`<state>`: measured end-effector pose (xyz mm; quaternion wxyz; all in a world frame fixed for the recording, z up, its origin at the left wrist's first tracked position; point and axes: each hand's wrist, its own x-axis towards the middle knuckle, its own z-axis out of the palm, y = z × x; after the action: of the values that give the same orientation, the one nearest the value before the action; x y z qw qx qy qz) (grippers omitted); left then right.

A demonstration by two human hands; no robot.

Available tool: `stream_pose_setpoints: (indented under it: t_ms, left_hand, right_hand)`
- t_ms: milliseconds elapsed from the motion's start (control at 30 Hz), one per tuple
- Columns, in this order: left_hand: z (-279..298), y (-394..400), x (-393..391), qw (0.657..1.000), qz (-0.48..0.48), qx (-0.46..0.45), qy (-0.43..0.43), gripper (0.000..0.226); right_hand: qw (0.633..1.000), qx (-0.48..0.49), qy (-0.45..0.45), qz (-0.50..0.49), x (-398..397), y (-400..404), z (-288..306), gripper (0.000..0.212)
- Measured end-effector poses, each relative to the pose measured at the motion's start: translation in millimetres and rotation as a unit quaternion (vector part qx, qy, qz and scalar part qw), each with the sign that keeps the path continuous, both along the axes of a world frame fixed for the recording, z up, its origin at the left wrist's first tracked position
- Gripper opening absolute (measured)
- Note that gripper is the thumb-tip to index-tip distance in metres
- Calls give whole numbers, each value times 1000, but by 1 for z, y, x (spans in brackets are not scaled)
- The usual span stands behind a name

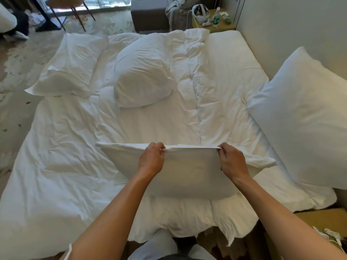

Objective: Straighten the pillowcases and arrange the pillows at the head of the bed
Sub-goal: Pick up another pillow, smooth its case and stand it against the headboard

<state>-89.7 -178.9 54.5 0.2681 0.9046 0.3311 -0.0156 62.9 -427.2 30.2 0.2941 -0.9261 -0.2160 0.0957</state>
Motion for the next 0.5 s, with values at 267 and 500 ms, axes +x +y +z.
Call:
stream_pose_setpoints:
  t_ms: [267,500]
  left_hand:
    - [-14,34,7,999,1,-30,-23,16]
    - [-29,74,12,998,-33,-51,4,20]
  right_hand:
    - [996,-84,-42,-8,10,6,3,22]
    - [991,-125,-16,-39,3,21,12,21]
